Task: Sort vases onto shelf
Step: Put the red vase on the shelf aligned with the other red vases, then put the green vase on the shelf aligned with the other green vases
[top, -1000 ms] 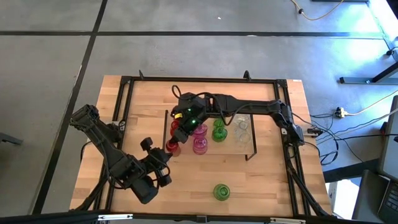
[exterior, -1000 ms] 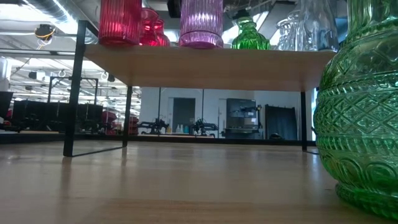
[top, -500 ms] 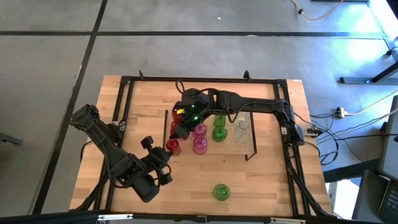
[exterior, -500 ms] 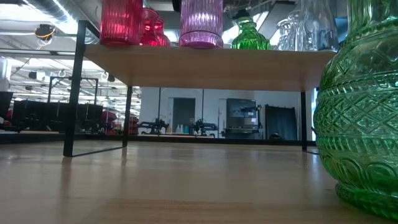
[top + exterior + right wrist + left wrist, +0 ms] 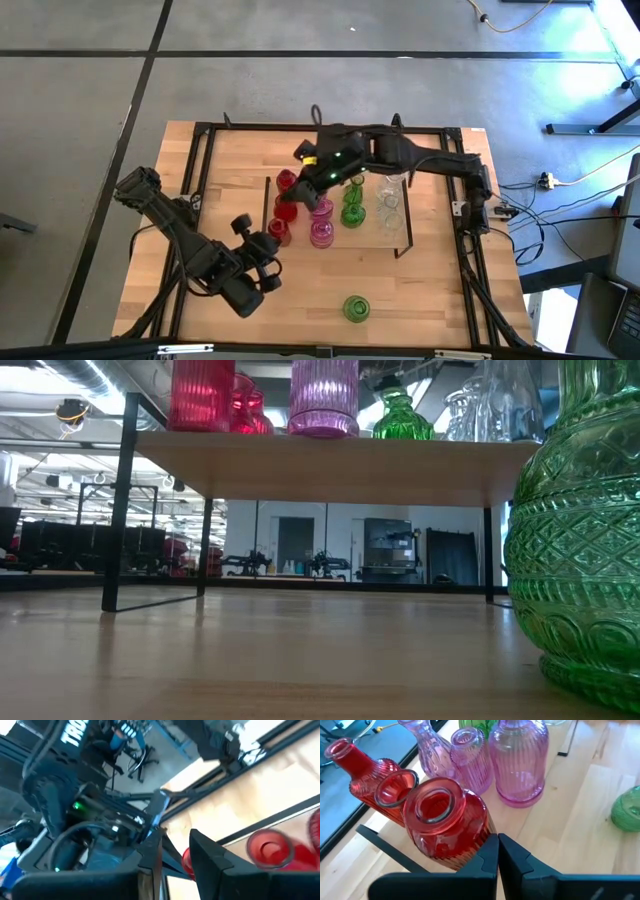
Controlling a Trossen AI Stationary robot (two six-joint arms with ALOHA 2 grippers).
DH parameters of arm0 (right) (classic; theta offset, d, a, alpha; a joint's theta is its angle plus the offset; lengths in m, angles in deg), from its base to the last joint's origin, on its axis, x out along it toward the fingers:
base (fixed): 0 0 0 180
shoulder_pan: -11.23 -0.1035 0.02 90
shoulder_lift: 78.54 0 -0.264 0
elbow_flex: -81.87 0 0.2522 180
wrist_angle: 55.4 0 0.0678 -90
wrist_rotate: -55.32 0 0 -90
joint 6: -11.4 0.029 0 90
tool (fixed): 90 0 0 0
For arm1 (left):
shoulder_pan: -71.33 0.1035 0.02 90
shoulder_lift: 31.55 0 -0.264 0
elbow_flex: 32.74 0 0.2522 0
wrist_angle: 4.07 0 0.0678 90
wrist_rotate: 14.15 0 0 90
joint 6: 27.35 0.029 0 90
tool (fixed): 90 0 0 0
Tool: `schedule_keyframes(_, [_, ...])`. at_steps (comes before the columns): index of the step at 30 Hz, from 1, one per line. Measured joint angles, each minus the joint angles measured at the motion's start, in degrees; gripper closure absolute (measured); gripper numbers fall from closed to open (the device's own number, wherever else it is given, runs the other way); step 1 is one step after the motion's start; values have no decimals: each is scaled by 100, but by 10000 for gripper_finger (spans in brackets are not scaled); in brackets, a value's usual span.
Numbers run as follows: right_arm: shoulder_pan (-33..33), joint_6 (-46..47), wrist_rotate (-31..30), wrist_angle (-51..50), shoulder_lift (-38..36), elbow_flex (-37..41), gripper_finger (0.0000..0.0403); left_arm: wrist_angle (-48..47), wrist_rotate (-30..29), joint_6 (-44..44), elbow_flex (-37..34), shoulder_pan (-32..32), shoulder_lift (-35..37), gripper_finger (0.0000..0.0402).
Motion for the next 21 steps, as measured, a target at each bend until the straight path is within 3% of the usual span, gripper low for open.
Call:
schedule_keyframes(14, [-7, -570, -857, -510, -973, -2, 322, 403, 244, 610, 30, 309, 0, 401])
schedule_keyframes(18, [-33, -947, -854, -947, -1310, -2, 322, 554, -425, 839, 600, -53, 30, 401])
schedule_keyframes(21, [-140, -1291, -947, -1590, -1607, -2, 322, -36, -631, 671, 1206, -340, 48, 401])
